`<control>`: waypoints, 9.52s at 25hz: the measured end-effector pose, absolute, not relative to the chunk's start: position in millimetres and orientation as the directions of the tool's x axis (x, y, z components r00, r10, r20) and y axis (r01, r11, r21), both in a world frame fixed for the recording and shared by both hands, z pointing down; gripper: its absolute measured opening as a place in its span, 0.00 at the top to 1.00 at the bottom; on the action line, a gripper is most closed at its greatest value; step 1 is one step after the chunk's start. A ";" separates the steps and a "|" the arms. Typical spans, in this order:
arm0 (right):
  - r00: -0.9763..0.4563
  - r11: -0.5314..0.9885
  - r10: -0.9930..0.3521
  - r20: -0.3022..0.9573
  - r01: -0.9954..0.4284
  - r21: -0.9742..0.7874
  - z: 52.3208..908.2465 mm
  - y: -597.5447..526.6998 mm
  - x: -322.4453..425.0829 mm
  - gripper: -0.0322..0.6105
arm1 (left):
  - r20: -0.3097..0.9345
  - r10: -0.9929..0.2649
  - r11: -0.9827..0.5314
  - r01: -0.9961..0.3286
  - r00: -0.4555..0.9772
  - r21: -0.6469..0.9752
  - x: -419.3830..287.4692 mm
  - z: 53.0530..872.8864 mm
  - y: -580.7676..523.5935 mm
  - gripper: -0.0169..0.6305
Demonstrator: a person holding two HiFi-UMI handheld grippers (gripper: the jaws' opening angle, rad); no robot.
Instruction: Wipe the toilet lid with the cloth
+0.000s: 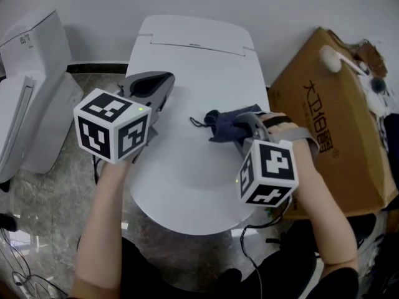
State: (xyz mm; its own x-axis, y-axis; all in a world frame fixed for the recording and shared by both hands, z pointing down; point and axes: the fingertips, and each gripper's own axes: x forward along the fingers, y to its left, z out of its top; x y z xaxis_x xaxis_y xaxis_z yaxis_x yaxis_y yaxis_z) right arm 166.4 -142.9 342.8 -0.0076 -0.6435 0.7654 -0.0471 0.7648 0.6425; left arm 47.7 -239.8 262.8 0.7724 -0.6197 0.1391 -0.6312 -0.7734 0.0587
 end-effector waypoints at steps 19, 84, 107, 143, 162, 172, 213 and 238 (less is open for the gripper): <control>0.000 0.772 -0.635 0.772 -0.027 0.635 342.7 -93.6 163.3 0.85 | 0.134 -0.620 -0.774 -0.631 0.773 0.056 48.2 261.7 -238.7 0.95; 0.068 0.633 -0.767 0.638 -0.088 0.769 312.7 -392.4 121.8 0.85 | 0.106 -0.669 -0.732 -0.677 0.735 0.071 18.7 260.0 -246.6 0.95; 0.045 0.713 -0.698 0.715 -0.046 0.699 336.0 -386.0 109.5 0.85 | 0.109 -0.665 -0.736 -0.673 0.739 0.072 17.5 259.8 -247.2 0.95; 0.022 0.705 -0.708 0.706 -0.020 0.709 337.6 -320.8 102.5 0.85 | 0.040 -0.765 -0.619 -0.752 0.642 0.228 -67.4 273.4 -278.8 0.95; -0.012 0.701 -0.713 0.701 -0.012 0.713 338.2 -281.8 97.9 0.85 | 0.088 -0.746 -0.629 -0.741 0.660 0.235 -47.2 317.4 -295.4 0.95; -0.017 0.714 -0.700 0.714 0.001 0.700 340.2 -256.6 96.3 0.85 | 0.080 -0.751 -0.615 -0.738 0.656 0.279 -50.7 321.0 -295.1 0.95; -0.039 0.759 -0.649 0.760 0.037 0.650 342.3 -137.8 75.6 0.85 | 0.089 -0.732 -0.637 -0.725 0.676 0.262 -45.7 319.8 -290.8 0.95; -0.061 0.787 -0.611 0.789 0.057 0.614 343.3 -63.7 69.4 0.85 | 0.092 -0.733 -0.635 -0.727 0.673 0.259 -47.0 320.1 -292.3 0.95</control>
State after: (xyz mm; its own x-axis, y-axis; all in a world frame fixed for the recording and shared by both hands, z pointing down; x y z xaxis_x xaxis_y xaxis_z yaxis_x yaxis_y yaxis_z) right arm 69.4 -63.7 343.3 -0.0606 -0.6114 0.7890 0.0566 0.7871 0.6143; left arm -47.0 -292.3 320.1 0.6735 -0.7335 0.0919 -0.7274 -0.6354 0.2590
